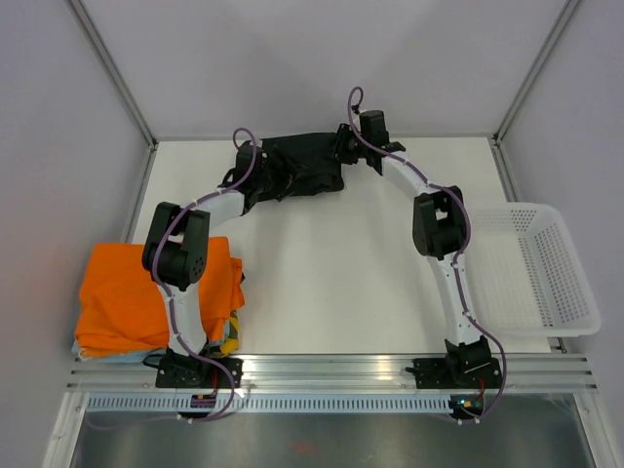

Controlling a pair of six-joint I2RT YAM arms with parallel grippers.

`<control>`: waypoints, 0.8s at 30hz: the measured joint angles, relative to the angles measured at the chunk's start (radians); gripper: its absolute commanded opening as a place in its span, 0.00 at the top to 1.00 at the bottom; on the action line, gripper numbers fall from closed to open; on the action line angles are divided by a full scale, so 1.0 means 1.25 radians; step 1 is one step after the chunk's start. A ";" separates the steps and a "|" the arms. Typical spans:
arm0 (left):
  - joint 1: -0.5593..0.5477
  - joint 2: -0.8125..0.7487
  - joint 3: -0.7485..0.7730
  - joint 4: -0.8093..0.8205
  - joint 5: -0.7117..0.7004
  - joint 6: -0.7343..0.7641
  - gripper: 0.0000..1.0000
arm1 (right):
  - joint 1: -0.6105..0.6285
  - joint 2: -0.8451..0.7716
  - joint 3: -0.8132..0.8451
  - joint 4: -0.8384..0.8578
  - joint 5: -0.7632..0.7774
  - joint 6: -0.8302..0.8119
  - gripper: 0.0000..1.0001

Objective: Fold and stack the trousers
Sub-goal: Fold the trousers

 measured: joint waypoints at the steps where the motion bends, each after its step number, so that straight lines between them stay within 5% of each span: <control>1: 0.000 0.000 0.000 0.000 0.000 0.001 0.19 | -0.005 0.003 0.001 -0.011 -0.002 -0.005 0.54; 5: 0.000 -0.001 0.001 -0.002 0.001 0.010 0.27 | -0.031 0.014 0.024 -0.079 -0.020 -0.032 0.36; 9: 0.000 -0.009 0.022 -0.049 -0.002 0.048 0.54 | -0.056 0.005 0.031 -0.139 -0.032 -0.070 0.33; 12: 0.000 -0.022 0.063 -0.093 -0.009 0.090 0.74 | -0.065 -0.031 0.005 -0.167 -0.040 -0.083 0.47; 15: 0.001 -0.042 0.109 -0.122 -0.023 0.131 0.98 | -0.063 -0.100 -0.049 -0.169 -0.061 -0.081 0.75; 19: 0.009 -0.053 0.163 -0.133 -0.046 0.165 0.98 | -0.039 -0.180 -0.097 -0.144 -0.082 -0.070 0.93; 24: 0.037 -0.044 0.179 -0.126 -0.056 0.168 0.98 | 0.017 -0.197 -0.112 -0.090 -0.108 -0.059 0.96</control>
